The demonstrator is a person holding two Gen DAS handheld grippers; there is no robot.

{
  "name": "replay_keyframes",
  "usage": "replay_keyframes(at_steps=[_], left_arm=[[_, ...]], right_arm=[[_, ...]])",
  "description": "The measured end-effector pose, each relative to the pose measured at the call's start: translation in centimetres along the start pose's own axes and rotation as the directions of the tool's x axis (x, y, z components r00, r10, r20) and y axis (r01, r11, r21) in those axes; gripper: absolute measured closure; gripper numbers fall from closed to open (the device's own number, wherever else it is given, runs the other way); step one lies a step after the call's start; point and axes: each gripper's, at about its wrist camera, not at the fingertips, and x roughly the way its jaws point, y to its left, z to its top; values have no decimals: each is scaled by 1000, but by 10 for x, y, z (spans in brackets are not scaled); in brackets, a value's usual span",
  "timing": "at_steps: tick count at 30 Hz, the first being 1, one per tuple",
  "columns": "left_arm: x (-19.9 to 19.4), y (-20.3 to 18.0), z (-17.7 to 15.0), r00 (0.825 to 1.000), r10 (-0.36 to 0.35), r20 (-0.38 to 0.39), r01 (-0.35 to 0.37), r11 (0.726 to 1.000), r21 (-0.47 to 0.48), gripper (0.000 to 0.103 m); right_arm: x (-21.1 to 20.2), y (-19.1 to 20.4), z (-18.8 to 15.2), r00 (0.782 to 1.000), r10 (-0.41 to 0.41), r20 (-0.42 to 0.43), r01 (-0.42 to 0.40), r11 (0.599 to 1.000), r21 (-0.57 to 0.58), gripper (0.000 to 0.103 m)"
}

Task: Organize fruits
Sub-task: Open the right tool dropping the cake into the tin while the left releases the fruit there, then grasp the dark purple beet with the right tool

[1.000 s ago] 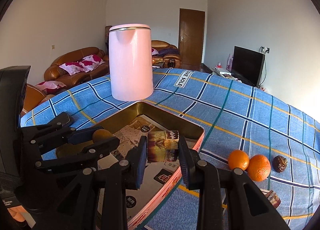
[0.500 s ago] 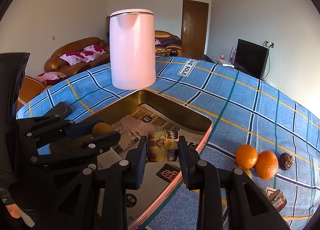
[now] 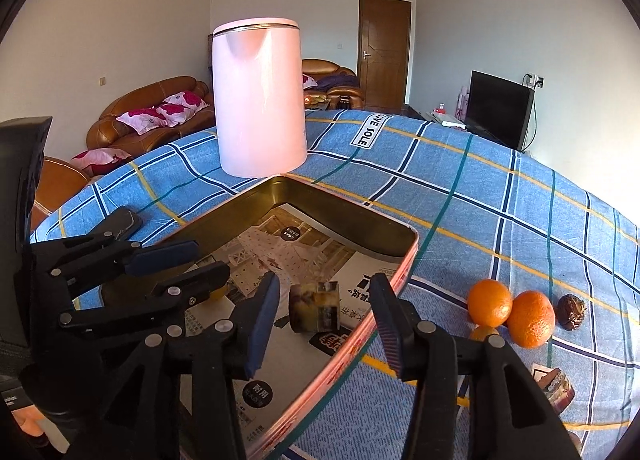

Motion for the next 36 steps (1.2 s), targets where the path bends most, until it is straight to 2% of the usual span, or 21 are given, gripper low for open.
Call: replay_keyframes(at_steps=[1, 2, 4, 6, 11, 15, 20, 22, 25, 31, 36], left_arm=[[-4, 0, -1, 1000, 3, 10, -3, 1000, -1, 51], [-9, 0, -2, 1000, 2, 23, -2, 1000, -2, 46], [-20, 0, -4, 998, -8, 54, 9, 1000, -12, 24], [-31, -2, -6, 996, -23, 82, 24, 1000, -17, 16], [-49, -21, -8, 990, -65, 129, 65, 998, 2, 14], [-56, -45, -10, 985, -101, 143, 96, 995, 40, 13], [-54, -80, -13, 981, -149, 124, 138, 986, 91, 13], [-50, -94, -14, 980, -170, 104, 158, 981, 110, 13], [-45, -113, -16, 980, -181, 83, 168, 975, 144, 13], [-36, -131, -17, 981, -185, 51, 174, 970, 168, 13], [-34, -132, -17, 983, -177, 44, 167, 971, 170, 13]], right_arm=[[-3, -1, -1, 1000, -1, 5, 1, 1000, 3, 52], [-8, -2, -3, 1000, -3, 10, 3, 1000, 5, 51], [-22, -6, -8, 1000, -8, 29, 8, 1000, 5, 40], [-39, -11, -14, 998, -18, 54, 17, 1000, 10, 33], [-83, -23, -35, 990, -61, 124, 60, 998, 14, 33], [-119, -50, -58, 979, -109, 174, 95, 992, 86, 32], [-141, -94, -89, 958, -253, 136, 228, 957, 177, 27], [-141, -109, -95, 953, -280, 113, 253, 945, 209, 27], [-132, -120, -96, 962, -267, 65, 244, 939, 244, 27], [-113, -128, -103, 986, -169, 15, 159, 953, 258, 27], [-94, -133, -95, 990, -137, -37, 142, 951, 276, 27]])
